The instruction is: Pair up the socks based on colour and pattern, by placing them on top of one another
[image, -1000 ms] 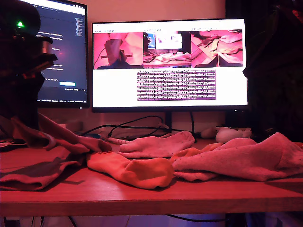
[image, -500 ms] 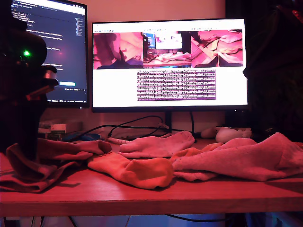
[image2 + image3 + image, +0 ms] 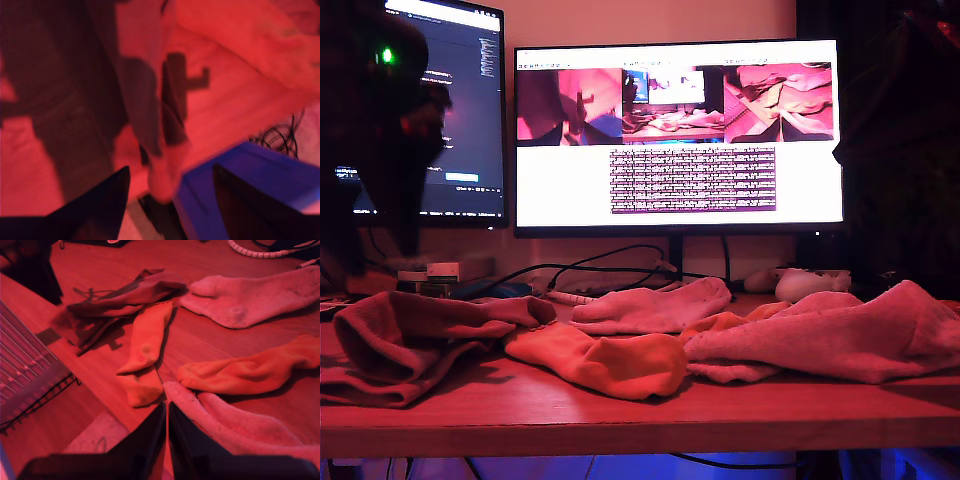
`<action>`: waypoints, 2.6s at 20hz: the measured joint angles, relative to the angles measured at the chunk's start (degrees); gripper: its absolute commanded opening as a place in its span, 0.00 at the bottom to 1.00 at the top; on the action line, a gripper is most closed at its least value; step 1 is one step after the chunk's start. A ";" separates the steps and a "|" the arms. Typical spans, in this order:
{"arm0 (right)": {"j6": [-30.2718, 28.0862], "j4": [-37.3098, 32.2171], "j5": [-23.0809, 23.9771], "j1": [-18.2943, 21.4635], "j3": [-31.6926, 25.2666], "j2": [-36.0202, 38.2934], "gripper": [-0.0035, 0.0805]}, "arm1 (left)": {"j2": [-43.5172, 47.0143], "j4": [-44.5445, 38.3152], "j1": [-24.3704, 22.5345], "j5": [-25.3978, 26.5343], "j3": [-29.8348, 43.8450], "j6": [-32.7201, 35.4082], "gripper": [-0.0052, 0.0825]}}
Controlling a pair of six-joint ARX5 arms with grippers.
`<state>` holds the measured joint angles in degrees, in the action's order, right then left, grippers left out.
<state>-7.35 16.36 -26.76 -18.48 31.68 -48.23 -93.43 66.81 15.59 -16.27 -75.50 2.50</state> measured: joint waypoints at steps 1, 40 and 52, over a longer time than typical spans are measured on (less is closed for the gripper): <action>1.60 -0.02 1.31 0.00 0.00 -0.15 0.03 | 0.00 -0.42 0.00 -0.37 -0.87 0.11 0.40; 15.56 18.03 12.72 9.38 25.86 -42.14 0.03 | 0.00 -23.41 12.13 -5.70 -2.99 5.22 0.04; -32.09 22.67 24.70 9.40 42.07 -50.53 0.03 | 0.00 -24.11 12.13 -5.90 -2.99 5.22 0.04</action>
<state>-39.44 39.03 -2.07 -9.08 73.76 -98.76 -93.43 42.70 27.73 -22.17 -78.50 7.73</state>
